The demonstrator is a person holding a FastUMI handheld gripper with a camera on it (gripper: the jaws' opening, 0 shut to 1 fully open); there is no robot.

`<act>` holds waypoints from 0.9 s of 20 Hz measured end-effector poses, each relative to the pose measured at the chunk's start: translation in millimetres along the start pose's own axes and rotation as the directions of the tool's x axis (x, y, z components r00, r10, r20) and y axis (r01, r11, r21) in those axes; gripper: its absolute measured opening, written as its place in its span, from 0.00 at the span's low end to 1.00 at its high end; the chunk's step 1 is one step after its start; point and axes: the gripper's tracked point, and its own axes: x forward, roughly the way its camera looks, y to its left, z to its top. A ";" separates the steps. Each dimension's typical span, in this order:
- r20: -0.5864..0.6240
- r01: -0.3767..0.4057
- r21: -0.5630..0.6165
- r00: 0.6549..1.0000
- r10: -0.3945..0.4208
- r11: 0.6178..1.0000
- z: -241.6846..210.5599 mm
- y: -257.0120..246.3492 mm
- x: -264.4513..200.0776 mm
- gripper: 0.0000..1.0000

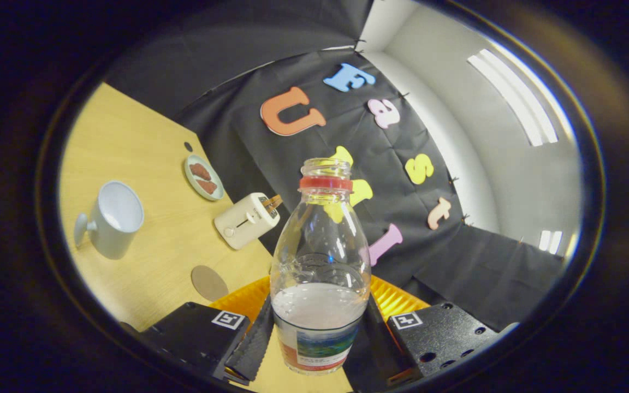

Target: Take the bottle from table, then pour the juice into the cup, finally place the bottle on the coaster

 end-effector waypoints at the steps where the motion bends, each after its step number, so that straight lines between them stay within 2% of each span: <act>1: 0.004 -0.009 -0.043 1.000 0.010 0.999 5.2 4.6 4.7 0.82; 5: 0.036 -0.008 -0.172 0.999 0.014 0.985 20.4 23.0 17.3 0.82; 8: 0.065 0.007 -0.277 0.998 0.012 0.961 31.5 35.4 17.7 0.82; 12: 0.065 0.013 -0.349 0.998 0.011 0.937 30.6 45.8 16.6 0.82; 18: 0.080 0.034 -0.504 0.997 0.007 0.863 29.6 56.0 18.0 0.82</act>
